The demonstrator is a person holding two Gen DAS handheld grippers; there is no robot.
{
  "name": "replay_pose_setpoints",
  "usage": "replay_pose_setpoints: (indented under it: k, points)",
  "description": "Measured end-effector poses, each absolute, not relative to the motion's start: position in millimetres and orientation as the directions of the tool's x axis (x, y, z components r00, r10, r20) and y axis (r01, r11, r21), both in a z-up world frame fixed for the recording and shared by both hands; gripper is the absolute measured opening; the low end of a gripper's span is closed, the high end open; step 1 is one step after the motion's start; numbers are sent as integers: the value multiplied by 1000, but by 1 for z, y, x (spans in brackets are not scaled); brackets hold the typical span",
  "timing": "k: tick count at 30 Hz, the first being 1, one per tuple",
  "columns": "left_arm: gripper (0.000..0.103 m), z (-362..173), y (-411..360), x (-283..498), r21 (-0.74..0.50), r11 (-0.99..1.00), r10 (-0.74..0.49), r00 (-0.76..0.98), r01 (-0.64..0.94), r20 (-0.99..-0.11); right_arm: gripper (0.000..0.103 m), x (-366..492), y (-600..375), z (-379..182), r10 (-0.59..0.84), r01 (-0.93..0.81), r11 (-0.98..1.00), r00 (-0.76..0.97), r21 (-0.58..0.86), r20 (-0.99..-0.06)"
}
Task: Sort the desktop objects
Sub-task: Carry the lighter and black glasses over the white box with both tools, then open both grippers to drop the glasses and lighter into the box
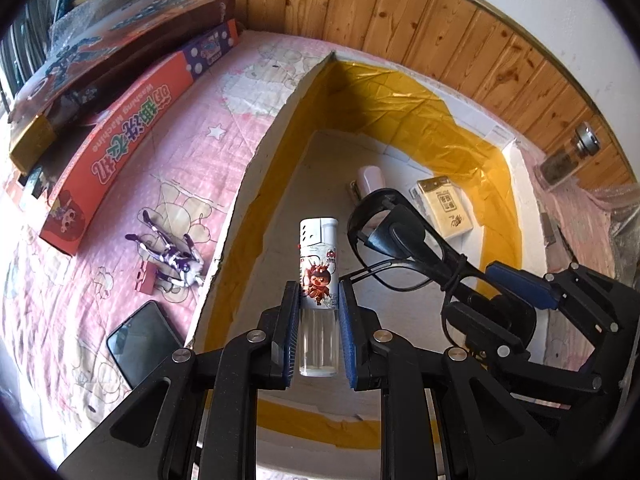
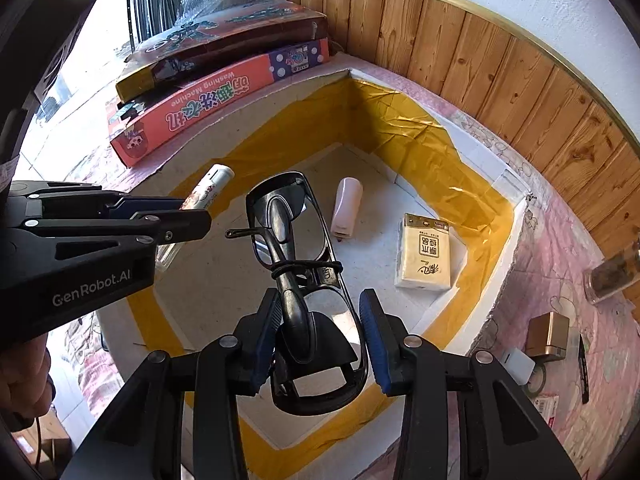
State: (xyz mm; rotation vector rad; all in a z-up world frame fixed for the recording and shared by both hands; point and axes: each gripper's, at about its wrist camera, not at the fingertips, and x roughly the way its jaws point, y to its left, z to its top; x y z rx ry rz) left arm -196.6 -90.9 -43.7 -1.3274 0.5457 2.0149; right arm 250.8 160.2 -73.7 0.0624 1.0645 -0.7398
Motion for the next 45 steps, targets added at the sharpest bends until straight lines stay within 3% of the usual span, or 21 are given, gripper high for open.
replay_pose_setpoints:
  k: [22,36,45]
  points:
    - [20,-68,-77,-204,48,-664,207,-245,-746,-947,42,263,126,-97,-479,652,698,118,-296,-870]
    - [20,-55,-90,-192,58,-681,212,-273,-730,-938,42,254,151,-79,-543,735,600,87,-314,-835]
    - [21,-18,-105,-158,70,-678,282,-347,-731,-894,42,248,205,-49,-654,751,545,103,-372,-750]
